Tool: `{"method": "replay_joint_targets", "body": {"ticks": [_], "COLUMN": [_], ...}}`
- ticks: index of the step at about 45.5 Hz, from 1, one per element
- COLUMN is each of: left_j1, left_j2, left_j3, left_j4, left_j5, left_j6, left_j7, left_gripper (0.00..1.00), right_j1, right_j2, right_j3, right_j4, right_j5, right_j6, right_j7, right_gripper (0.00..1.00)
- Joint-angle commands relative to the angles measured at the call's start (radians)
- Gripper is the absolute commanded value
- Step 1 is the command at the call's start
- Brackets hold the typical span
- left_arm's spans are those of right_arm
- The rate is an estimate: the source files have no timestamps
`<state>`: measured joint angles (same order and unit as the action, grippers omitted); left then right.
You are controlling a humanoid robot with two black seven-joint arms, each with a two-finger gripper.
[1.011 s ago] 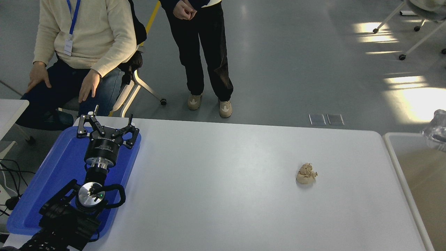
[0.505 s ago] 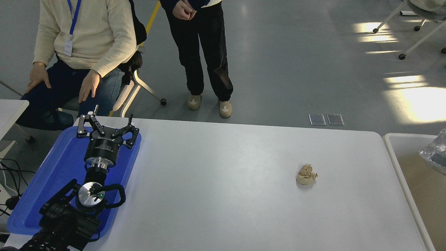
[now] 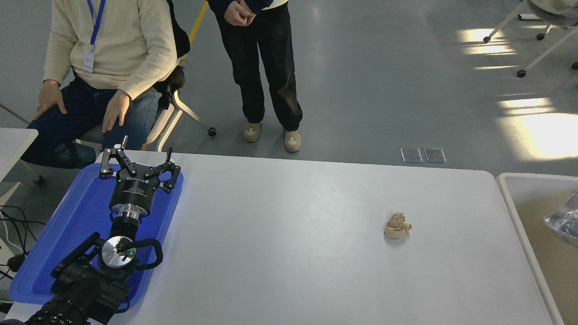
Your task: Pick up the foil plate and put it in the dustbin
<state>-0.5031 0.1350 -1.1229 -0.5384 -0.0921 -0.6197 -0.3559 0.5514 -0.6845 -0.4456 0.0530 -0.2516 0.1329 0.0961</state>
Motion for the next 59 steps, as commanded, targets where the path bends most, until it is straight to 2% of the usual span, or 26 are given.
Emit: {"method": "replay_joint_targets", "body": {"ticks": [1, 17, 36, 42, 59], "left_j1": [0.0, -0.002, -0.002, -0.003, -0.003], "left_j2": [0.0, 0.0, 0.0, 0.0, 0.0], "left_j3": [0.0, 0.0, 0.0, 0.0, 0.002], "left_j4": [0.0, 0.0, 0.0, -0.002, -0.002], "left_j5": [0.0, 0.0, 0.002, 0.002, 0.002], "left_j6": [0.001, 0.0, 0.0, 0.0, -0.002], "left_j7": [0.0, 0.0, 0.002, 0.002, 0.005], "left_gripper": [1.0, 1.0, 1.0, 1.0, 1.0], "right_j1": [-0.004, 0.123, 0.406, 0.53, 0.881], "right_j2": [0.01, 0.023, 0.092, 0.095, 0.037], "right_j3": [0.002, -0.028, -0.243, -0.312, -0.436], "right_j4": [0.001, 0.005, 0.04, 0.155, 0.703], "right_j5": [0.003, -0.017, -0.021, -0.066, -0.255], "right_j6": [-0.001, 0.016, 0.065, 0.065, 0.051], "right_j7": [0.0, 0.01, 0.005, 0.004, -0.001], "right_gripper": [1.0, 1.0, 1.0, 1.0, 1.0]}}
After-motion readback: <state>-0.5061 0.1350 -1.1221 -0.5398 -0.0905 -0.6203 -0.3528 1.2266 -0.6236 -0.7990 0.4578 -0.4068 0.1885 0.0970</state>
